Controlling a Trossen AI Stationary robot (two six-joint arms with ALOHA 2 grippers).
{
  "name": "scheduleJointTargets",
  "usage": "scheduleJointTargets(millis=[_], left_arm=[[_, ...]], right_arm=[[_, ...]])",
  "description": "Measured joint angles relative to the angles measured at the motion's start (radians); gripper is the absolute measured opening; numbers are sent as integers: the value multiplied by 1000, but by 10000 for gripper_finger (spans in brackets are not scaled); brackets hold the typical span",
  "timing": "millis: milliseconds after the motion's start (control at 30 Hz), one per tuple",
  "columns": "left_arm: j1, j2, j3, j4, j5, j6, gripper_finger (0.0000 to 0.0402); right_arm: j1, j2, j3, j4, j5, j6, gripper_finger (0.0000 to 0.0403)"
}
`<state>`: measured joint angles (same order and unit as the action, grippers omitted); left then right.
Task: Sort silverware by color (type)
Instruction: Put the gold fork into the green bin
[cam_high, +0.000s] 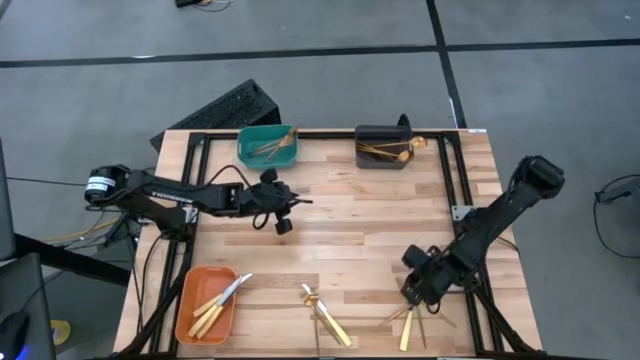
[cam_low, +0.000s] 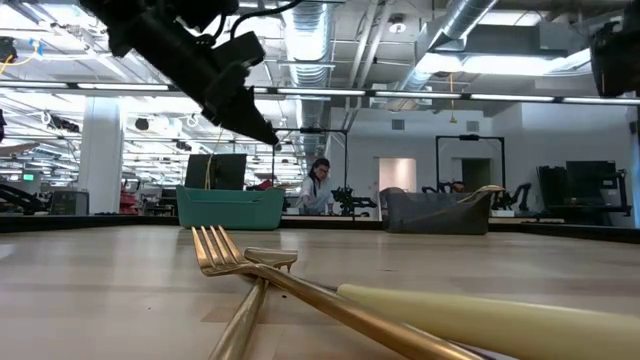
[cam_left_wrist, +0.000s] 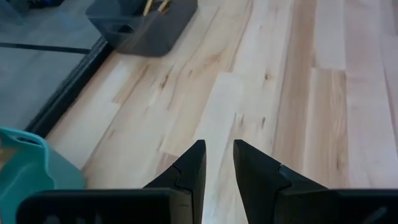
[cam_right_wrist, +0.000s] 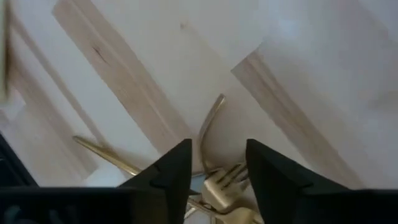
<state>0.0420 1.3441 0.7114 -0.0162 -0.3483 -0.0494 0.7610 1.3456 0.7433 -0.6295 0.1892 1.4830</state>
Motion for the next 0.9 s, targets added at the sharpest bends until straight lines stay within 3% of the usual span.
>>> scheduleJointTargets(millis=[133, 300, 467, 733, 900], left_arm=[[-4, 0, -29, 36, -1, 1, 71], [-3, 0, -30, 40, -6, 5, 71], [-3, 0, -30, 44, -10, 9, 71], [-3, 0, -30, 42, -12, 5, 71], [-3, 0, -30, 42, -12, 4, 71]], right_arm=[[-11, 88, 10, 65, -78, -22, 197], [-15, 161, 58, 58, -95, -83, 182], [-37, 217, 66, 53, -133, -101, 142], [-68, 262, 69, 47, -145, -134, 29], [-83, 201, 64, 67, -42, -149, 28]])
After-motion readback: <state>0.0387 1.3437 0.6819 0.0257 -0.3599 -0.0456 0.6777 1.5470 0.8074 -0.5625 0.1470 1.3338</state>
